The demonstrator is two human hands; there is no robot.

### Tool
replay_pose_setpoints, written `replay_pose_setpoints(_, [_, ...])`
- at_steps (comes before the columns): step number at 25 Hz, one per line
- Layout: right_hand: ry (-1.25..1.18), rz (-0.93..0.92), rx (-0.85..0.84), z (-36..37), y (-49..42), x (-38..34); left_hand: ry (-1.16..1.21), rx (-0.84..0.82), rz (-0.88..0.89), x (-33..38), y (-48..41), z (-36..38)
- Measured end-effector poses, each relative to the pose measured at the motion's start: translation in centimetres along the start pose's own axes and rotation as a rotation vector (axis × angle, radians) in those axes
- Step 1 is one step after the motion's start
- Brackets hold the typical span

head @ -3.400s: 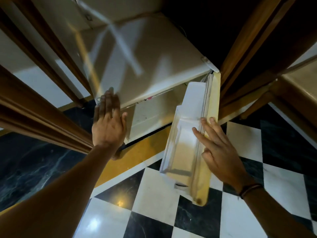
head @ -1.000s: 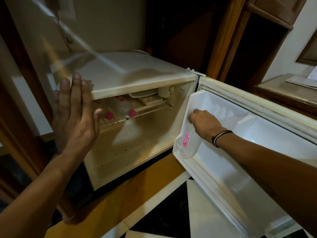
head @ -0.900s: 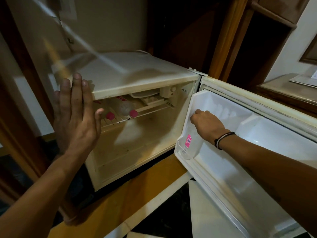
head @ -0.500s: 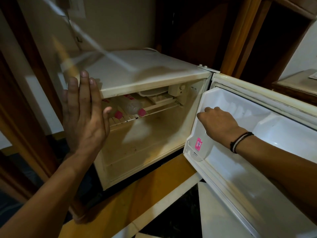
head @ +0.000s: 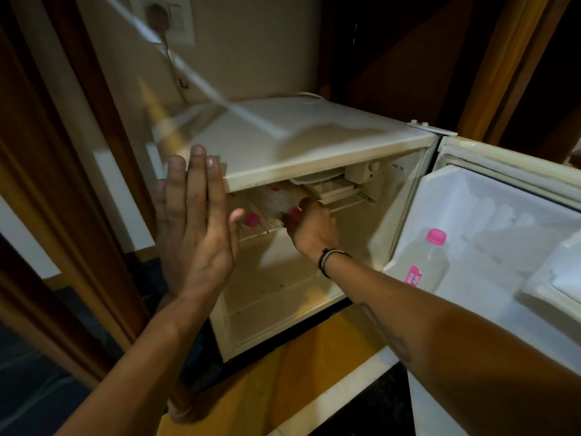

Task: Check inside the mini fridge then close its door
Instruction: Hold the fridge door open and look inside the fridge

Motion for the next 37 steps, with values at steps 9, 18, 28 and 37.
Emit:
replay_pose_setpoints(9, [-0.032,-0.022,0.156,-3.9,2.0,2.9,-0.010,-0.001,0.029,0.3,-0.1,0.1])
replay_pose_setpoints(18, [0.251,-0.236,0.071,-19.1,12.7,1.9,0.023,-0.053,-0.027,-0.2,0.0,0.6])
replay_pose_setpoints(28, [0.779,-0.039,-0.153,-21.4,14.7,6.7,-0.020,-0.090,-0.070,-0.6,0.3,0.7])
replay_pose_setpoints(37, [0.961,0.044,-0.259,-17.0,13.1,9.3,0.002,-0.103,-0.084,-1.1,0.5,1.2])
Point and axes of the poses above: each hand's wrist, its own y-axis away from the middle knuckle, its own z-axis out of the palm, x = y × z, the point moved 9 cm from there along -y, towards the middle knuckle, and after that the axes turned 12 degrees about -x, right-handed, at the moved point
